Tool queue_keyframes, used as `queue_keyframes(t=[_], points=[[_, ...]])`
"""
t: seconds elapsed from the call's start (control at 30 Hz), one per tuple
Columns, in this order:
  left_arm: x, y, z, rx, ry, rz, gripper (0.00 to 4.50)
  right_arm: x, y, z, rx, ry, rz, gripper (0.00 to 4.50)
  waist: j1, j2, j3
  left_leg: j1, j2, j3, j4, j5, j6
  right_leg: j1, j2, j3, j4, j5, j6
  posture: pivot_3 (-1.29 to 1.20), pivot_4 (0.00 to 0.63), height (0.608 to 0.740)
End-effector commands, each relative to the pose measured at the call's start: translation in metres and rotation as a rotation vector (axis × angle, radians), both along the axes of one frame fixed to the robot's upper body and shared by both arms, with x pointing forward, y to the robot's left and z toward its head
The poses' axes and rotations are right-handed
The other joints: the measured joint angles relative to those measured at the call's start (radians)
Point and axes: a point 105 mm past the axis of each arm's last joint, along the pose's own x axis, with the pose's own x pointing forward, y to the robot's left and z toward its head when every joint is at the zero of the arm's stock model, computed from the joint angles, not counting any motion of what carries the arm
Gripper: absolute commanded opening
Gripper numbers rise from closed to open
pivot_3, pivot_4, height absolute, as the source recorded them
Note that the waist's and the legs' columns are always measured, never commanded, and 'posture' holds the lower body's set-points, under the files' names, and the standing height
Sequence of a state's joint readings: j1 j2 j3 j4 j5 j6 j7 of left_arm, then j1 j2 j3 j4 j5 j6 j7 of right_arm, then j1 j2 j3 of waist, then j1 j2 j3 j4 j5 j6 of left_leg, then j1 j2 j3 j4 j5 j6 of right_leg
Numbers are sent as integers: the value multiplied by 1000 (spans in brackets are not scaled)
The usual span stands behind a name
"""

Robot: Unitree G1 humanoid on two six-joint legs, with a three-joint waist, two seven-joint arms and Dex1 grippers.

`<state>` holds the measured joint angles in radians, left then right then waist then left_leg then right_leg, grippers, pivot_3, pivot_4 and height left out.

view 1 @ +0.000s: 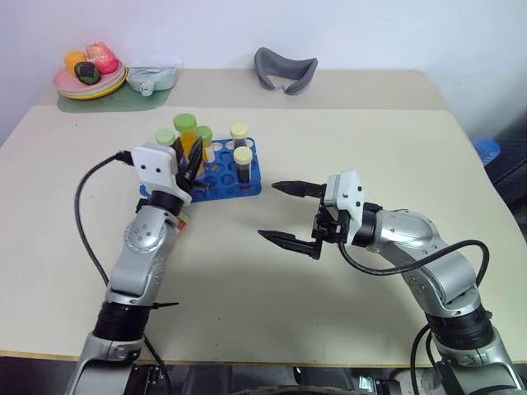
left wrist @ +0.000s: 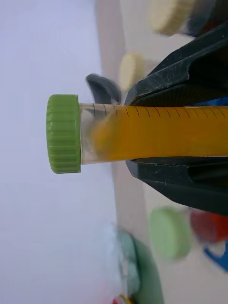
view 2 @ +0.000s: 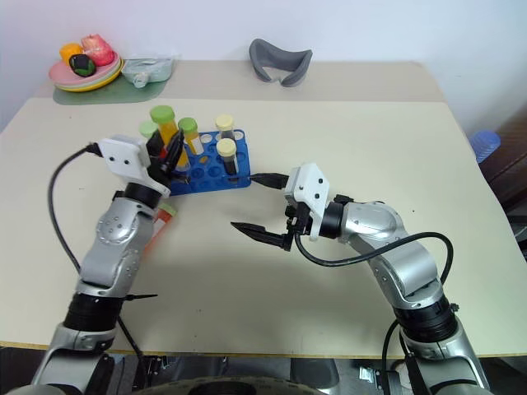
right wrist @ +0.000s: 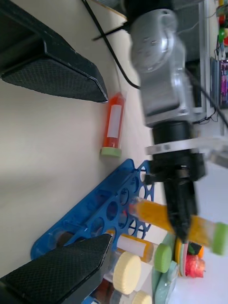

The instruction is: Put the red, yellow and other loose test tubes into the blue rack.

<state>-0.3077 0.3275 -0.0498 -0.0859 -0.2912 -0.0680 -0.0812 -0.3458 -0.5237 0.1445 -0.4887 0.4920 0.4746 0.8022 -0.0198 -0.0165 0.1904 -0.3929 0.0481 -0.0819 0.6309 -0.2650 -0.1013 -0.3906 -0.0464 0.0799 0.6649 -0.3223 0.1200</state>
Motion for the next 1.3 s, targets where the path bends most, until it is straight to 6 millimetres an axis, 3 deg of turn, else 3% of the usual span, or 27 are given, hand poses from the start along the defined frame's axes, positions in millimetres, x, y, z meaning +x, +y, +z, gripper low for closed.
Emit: queue_keyframes(t=[0.03, 0.5, 0.77, 0.97, 1.13, 1.3], points=[[-1, -5, 4, 42, -86, -19, 763, -4, 1, 10, 22, -42, -8, 4500, 1, 0, 0, 0, 0, 0, 0, 0, 0, 0, 0, 0, 0, 0, 0, 0, 150, 740], [5, -20, -18, 24, -69, -84, 763, -4, -1, 12, 33, -39, -34, 4500, 3, 0, 0, 0, 0, 0, 1, 0, 0, 1, 0, 0, 0, 0, 0, 0, 150, 740], [4, -17, -20, 35, -74, -47, 763, -4, 0, 10, 27, -28, -22, 4500, 3, 0, 0, 0, 0, 0, 1, 0, 0, 1, 0, 0, 0, 0, 0, 0, 150, 740], [1, -8, -15, 52, -95, 3, 3629, -4, 1, 9, 28, -25, -18, 4500, 2, 0, 0, 0, 0, 0, 1, 0, 0, 1, 0, 0, 0, 0, 0, 0, 150, 740], [-9, -3, -4, 72, -119, -7, 3629, -5, 2, 8, 31, -21, -17, 4500, 1, 0, 0, 0, 0, -1, 0, 0, 0, 1, 0, 0, 0, 0, 0, 0, 150, 740], [-24, 18, 29, 125, -177, 46, 3629, -5, 0, 8, 29, -21, -24, 4500, 1, 0, 0, 0, 0, -1, 0, 0, 0, 1, 0, 0, 1, 0, 0, 0, 150, 740]])
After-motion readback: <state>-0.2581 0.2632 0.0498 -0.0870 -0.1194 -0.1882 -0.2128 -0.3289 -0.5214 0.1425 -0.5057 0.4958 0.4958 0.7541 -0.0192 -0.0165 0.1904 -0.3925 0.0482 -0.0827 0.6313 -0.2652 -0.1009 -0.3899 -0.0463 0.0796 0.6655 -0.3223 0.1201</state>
